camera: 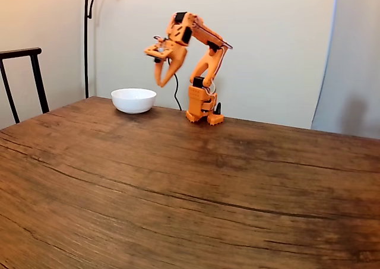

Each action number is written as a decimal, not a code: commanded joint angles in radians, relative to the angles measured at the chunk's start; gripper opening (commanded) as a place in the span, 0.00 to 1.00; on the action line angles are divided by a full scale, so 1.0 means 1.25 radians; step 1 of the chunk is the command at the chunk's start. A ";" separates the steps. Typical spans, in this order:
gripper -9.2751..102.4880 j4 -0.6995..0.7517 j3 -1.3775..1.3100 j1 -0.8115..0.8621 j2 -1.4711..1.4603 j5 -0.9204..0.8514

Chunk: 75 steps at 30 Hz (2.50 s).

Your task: Grasp the cube and drop it in the bowl

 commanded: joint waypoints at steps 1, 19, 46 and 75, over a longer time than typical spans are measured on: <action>0.08 -0.009 -0.026 -0.071 0.012 -0.044; 0.08 -0.010 0.142 -0.172 0.368 -0.108; 0.08 -0.025 0.649 -0.355 0.874 -0.296; 0.08 -0.179 0.956 -0.367 0.866 -0.345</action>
